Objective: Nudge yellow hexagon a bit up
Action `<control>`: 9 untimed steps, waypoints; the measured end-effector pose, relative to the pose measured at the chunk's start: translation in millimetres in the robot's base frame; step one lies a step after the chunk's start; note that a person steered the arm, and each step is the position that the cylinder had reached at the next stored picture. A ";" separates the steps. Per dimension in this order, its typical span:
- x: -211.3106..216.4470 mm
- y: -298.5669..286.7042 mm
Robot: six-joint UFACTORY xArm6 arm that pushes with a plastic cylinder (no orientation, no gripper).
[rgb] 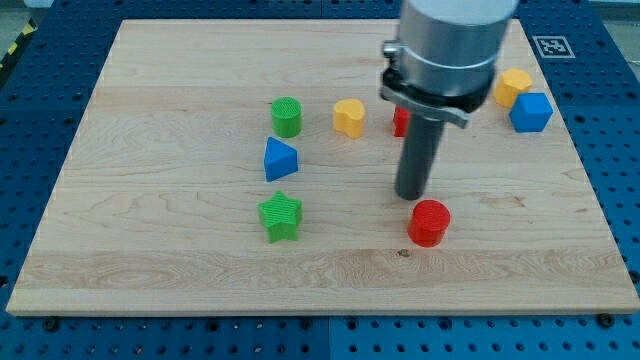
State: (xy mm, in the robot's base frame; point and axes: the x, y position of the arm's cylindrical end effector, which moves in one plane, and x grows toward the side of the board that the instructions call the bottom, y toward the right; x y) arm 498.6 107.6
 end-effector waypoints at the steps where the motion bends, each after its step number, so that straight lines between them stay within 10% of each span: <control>1: -9.1 54.7; 4: -73.9 219.3; 6: -163.2 213.8; 9: -154.1 148.2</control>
